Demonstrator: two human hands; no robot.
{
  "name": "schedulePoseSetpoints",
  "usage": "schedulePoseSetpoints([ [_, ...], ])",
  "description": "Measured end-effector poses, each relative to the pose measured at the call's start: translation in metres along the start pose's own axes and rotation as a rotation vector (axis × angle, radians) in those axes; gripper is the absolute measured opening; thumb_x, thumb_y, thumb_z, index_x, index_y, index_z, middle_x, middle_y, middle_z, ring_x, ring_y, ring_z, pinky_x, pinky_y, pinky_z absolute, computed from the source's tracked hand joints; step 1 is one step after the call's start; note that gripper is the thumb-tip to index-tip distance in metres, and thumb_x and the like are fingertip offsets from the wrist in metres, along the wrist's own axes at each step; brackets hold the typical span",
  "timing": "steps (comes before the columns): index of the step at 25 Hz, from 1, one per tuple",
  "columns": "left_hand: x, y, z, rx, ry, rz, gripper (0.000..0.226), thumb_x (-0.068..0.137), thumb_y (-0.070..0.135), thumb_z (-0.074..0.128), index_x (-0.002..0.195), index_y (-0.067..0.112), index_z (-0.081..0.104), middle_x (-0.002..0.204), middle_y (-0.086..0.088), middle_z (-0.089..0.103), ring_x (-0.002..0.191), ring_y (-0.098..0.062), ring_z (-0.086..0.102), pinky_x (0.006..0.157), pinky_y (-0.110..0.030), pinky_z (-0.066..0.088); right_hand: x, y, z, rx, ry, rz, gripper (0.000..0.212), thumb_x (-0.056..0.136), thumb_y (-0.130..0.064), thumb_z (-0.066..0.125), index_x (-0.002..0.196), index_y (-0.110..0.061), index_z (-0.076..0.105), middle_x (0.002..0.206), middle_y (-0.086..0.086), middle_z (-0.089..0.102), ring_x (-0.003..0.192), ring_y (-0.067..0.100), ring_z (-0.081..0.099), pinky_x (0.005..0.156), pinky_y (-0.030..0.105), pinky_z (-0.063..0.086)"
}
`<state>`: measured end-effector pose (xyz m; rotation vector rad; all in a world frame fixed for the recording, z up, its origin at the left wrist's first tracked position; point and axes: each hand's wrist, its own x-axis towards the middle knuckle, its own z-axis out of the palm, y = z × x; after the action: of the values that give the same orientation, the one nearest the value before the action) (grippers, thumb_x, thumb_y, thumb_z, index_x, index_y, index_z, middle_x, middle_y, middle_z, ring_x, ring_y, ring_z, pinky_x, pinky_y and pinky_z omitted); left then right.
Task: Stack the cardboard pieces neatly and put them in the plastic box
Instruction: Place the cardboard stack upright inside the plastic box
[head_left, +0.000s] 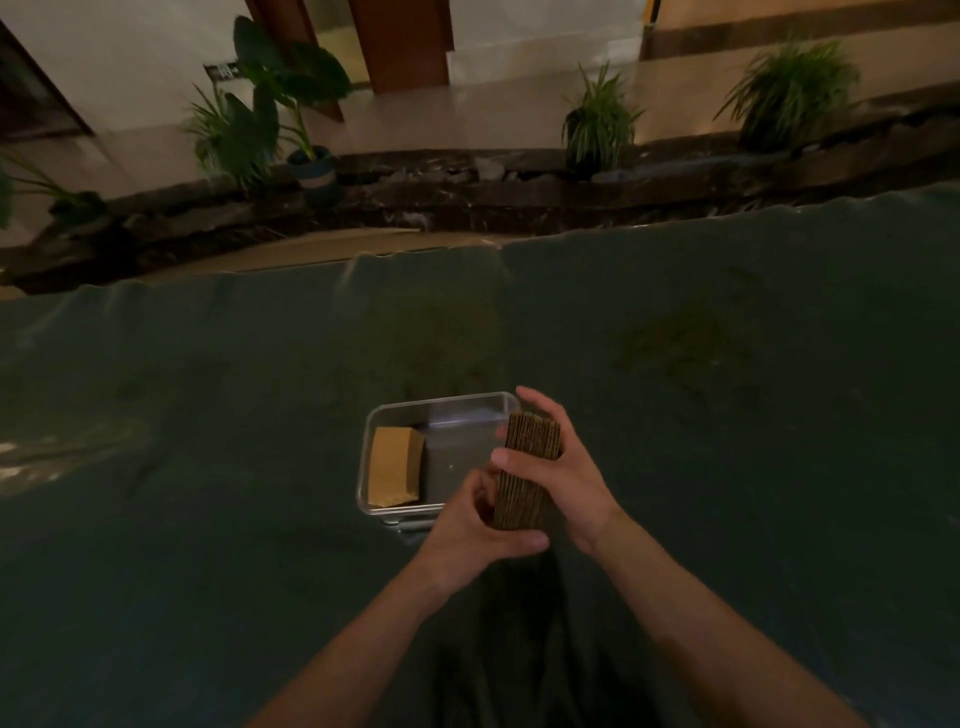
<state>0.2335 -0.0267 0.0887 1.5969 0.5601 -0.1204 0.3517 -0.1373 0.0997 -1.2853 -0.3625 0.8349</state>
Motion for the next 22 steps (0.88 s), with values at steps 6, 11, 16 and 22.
schedulePoseSetpoints([
  [6,0.016,-0.013,-0.013,0.011,-0.021,-0.064,0.078,0.061,0.029,0.092,0.123,0.040,0.046,0.123,0.015,0.061,0.116,0.001,0.056,0.090,-0.019,0.047,0.023,0.020,0.016,0.088,0.125,0.096,0.052,0.063,-0.029,0.089,0.110,-0.031,0.067,0.116,0.010,0.066,0.107,0.031,0.066,0.085,0.049,0.058],
  [11,0.036,-0.007,-0.037,-0.115,-0.026,-0.079,0.064,0.063,0.050,0.086,0.116,0.033,0.054,0.122,0.006,0.065,0.110,-0.003,0.065,0.085,-0.023,0.055,0.055,0.008,0.016,0.286,0.069,0.161,0.055,0.065,-0.019,0.088,0.116,-0.019,0.065,0.114,0.018,0.065,0.093,0.031,0.071,0.077,0.043,0.059],
  [16,0.070,0.000,-0.069,-0.653,-0.275,-0.228,0.058,0.090,0.044,0.067,0.142,0.025,0.050,0.140,-0.015,0.058,0.130,-0.034,0.055,0.108,-0.053,0.044,0.083,-0.002,0.009,0.409,-0.090,0.133,0.051,0.074,-0.019,0.078,0.123,-0.019,0.060,0.108,0.014,0.070,0.101,0.034,0.068,0.080,0.045,0.057],
  [22,0.101,0.000,-0.078,-0.733,-0.424,-0.313,0.049,0.082,0.031,0.073,0.130,0.033,0.062,0.136,-0.016,0.059,0.125,-0.036,0.058,0.105,-0.052,0.045,0.101,0.008,0.008,0.420,-0.206,0.117,0.041,0.083,-0.019,0.067,0.123,-0.020,0.058,0.109,0.015,0.066,0.111,0.034,0.061,0.095,0.050,0.052],
])
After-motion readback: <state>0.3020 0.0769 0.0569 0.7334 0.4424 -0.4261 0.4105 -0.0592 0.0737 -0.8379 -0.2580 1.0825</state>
